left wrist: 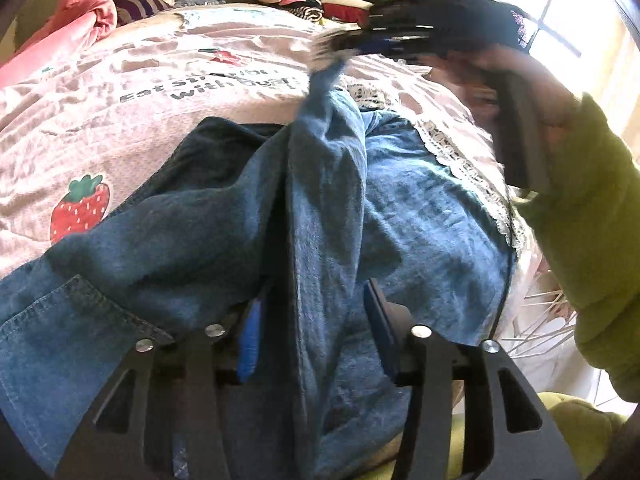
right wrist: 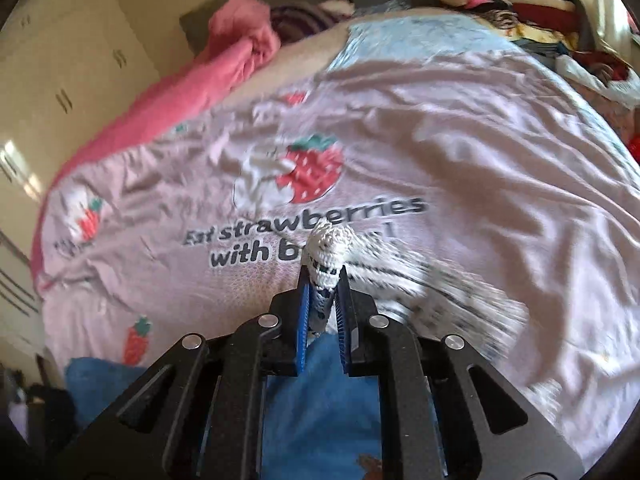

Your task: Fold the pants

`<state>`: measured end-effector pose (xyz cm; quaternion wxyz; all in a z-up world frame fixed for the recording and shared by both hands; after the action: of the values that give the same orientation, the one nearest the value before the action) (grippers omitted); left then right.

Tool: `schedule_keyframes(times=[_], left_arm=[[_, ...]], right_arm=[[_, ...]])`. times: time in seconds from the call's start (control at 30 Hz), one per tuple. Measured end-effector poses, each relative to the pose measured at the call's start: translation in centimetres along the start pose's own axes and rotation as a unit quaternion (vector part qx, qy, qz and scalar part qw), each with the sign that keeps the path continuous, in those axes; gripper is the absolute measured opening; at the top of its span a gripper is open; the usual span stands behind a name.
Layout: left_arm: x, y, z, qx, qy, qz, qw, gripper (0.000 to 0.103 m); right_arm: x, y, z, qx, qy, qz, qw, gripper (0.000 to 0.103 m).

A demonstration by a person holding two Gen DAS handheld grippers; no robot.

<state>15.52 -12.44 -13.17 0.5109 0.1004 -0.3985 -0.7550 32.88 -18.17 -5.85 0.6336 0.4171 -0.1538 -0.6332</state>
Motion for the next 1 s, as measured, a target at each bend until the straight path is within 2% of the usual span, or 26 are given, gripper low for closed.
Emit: schedule_keyframes(times=[0.13, 0.2, 0.27, 0.3, 0.47, 0.57, 0.8, 1.0], left_arm=[[0.2, -0.1, 0.3, 0.006, 0.008, -0.015, 0.9998, 0.046], [0.4, -0.1, 0.7, 0.007, 0.011, -0.024, 0.9996, 0.022], [0.5, 0.1, 1.0, 0.009, 0.011, -0.035, 0.9993, 0.01], [0.5, 0.2, 1.3, 0.011, 0.012, -0.041, 0.999, 0.007], [0.9, 1.0, 4.1, 0.035, 0.011, -0.071, 0.9968, 0.007], [1.1, 1.0, 5.5, 0.039, 0.004, -0.078, 0.9962, 0.007], [2.2, -1.8, 5.6, 0.02, 0.007, -0.117, 0.9929, 0.008], [2.8, -3.7, 4.3, -0.007, 0.012, -0.135, 0.9908, 0.01]], right_arm=[[1.9, 0.1, 4.5, 0.023, -0.013, -0.016, 1.0, 0.007], [2.9, -0.4, 6.6, 0.029, -0.025, -0.022, 0.999, 0.007], [3.8, -1.3, 8.6, 0.031, -0.031, -0.033, 0.999, 0.007], [4.3, -1.9, 9.7, 0.031, -0.032, -0.044, 0.998, 0.007], [5.6, -5.3, 14.2, 0.028, -0.04, -0.074, 0.996, 0.007], [5.8, -8.2, 16.0, 0.012, -0.046, -0.086, 0.995, 0.007], [7.6, -14.8, 16.6, -0.048, -0.076, -0.115, 0.989, 0.007], [9.0, -17.3, 16.3, -0.068, -0.094, -0.131, 0.985, 0.007]])
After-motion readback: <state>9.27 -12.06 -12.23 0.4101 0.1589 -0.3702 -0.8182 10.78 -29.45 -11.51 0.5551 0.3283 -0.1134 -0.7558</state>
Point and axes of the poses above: each gripper's, at about its wrist camera, not at the fingertips, and z roughly against the way its jaws point, x to its right, y to its top, the point moved 10 cm from there along -z, roughly the way its jaws point, and after that the axes turned 10 degrees about x, right-handed, at the moved point
